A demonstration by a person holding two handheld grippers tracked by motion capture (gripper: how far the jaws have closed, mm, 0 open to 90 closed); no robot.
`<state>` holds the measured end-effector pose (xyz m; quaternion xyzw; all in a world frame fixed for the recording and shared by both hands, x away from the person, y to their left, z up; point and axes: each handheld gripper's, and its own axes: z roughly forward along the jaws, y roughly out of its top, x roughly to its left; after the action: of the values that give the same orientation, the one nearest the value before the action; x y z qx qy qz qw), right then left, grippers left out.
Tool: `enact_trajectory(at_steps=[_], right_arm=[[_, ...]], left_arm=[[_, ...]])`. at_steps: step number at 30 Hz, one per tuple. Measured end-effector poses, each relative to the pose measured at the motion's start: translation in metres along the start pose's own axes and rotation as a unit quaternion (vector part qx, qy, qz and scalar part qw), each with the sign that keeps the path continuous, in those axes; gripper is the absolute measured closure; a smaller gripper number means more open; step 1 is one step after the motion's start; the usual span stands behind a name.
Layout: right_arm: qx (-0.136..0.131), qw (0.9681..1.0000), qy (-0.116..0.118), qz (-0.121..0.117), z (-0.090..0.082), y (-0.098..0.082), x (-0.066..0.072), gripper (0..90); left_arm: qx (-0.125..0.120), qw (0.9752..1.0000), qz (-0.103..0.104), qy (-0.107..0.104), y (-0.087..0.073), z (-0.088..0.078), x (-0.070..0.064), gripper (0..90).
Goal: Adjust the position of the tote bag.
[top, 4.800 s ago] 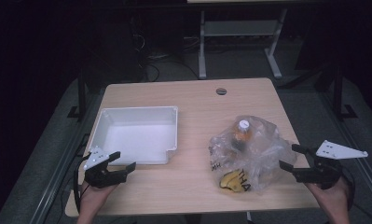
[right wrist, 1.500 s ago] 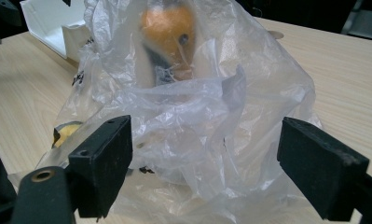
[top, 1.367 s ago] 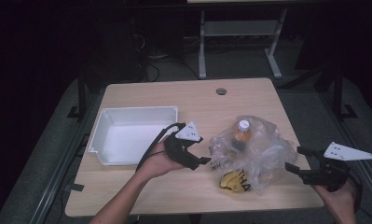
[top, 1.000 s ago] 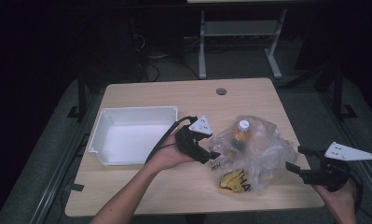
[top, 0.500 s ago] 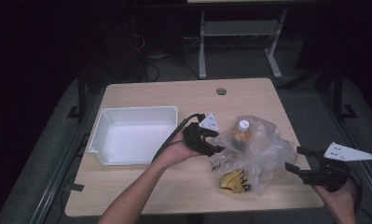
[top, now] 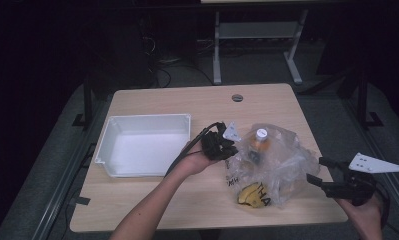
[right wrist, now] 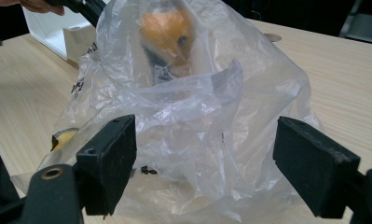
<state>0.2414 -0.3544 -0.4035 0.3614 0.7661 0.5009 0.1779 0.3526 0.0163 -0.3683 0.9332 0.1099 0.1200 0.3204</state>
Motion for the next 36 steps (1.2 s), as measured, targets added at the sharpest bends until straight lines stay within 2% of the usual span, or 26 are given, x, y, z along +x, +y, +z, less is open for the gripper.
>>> enact_trajectory(at_steps=[2,4,5,6,8,9,10,11,20,22,27,30,32,34,36], right_arm=[[0.001,1.0,0.0,0.0,0.0,0.0,0.0,21.3],[0.001,1.0,0.0,0.001,-0.001,-0.001,0.0,21.5],[0.002,1.0,0.0,0.001,-0.001,-0.001,0.0,21.6],[0.001,1.0,-0.001,0.001,-0.001,-0.001,0.0,21.7],[0.0,1.0,0.0,0.001,-0.001,-0.001,0.0,21.8],[0.002,1.0,0.001,0.0,0.0,-0.001,0.0,21.8],[0.004,1.0,0.002,-0.001,0.001,-0.001,0.0,21.8],[0.006,1.0,0.002,-0.001,0.002,-0.001,0.001,21.8],[0.01,0.9999,0.002,-0.002,0.003,-0.003,0.0,21.9],[0.009,1.0,0.001,-0.001,0.002,-0.003,0.0,21.9],[0.009,1.0,0.003,-0.002,0.003,-0.002,0.0,21.8],[0.009,1.0,0.004,-0.003,0.003,-0.003,0.001,21.8],[0.008,1.0,0.003,-0.003,0.002,-0.003,0.0,21.8],[0.008,1.0,0.003,-0.001,0.002,-0.003,0.0,21.8],[0.007,1.0,0.002,0.001,0.002,-0.003,0.0,21.8]], left_arm=[[0.005,1.0,-0.004,0.002,-0.002,0.002,0.0,86.8],[0.026,0.9996,-0.011,0.005,-0.009,0.008,0.002,87.1],[0.026,0.9996,-0.011,0.005,-0.009,0.008,0.002,87.1],[0.043,0.9989,-0.014,0.007,-0.014,0.013,0.003,87.2],[0.047,0.9987,-0.015,0.007,-0.016,0.015,0.003,87.2],[0.046,0.9985,-0.029,0.006,-0.021,0.018,0.004,87.2],[0.046,0.9985,-0.029,0.006,-0.021,0.018,0.004,87.2],[0.056,0.9979,-0.035,0.003,-0.025,0.022,0.004,87.2],[0.091,0.9951,-0.038,-0.013,-0.037,0.036,0.001,86.9],[0.091,0.9949,-0.04,-0.013,-0.038,0.036,0.002,85.4],[0.076,0.9957,-0.05,-0.018,-0.04,0.023,0.003,77.4],[0.07,0.9963,-0.047,-0.019,-0.041,0.016,0.003,71.8],[0.059,0.9967,-0.048,-0.028,-0.043,0.004,0.005,66.2],[0.057,0.997,-0.044,-0.029,-0.044,0.0,0.005,64.7],[0.045,0.9972,-0.051,-0.032,-0.046,-0.012,0.006,59.7]])
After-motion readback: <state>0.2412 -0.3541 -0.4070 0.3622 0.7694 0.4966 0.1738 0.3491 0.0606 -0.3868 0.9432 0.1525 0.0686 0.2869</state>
